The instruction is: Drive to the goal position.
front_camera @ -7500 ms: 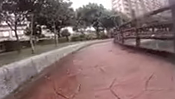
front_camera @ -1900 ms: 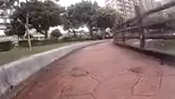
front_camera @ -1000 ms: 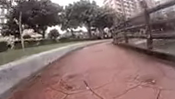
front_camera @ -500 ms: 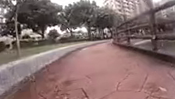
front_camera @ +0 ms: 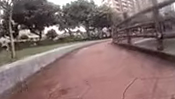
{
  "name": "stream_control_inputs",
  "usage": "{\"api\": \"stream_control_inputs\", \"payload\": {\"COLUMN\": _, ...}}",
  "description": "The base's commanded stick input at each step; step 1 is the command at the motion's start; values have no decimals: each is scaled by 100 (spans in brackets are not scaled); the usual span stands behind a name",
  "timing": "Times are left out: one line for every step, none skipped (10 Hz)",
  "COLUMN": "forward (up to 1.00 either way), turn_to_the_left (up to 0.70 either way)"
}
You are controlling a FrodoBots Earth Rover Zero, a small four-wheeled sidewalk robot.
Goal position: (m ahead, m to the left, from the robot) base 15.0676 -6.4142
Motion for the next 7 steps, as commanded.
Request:
{"api": "stream_control_inputs", "payload": {"forward": 50, "turn_to_the_left": 2}}
{"api": "stream_control_inputs", "payload": {"forward": 50, "turn_to_the_left": 15}}
{"api": "stream_control_inputs", "payload": {"forward": 50, "turn_to_the_left": 14}}
{"api": "stream_control_inputs", "payload": {"forward": 50, "turn_to_the_left": 5}}
{"api": "stream_control_inputs", "payload": {"forward": 50, "turn_to_the_left": 5}}
{"api": "stream_control_inputs", "payload": {"forward": 50, "turn_to_the_left": 13}}
{"api": "stream_control_inputs", "payload": {"forward": 50, "turn_to_the_left": 20}}
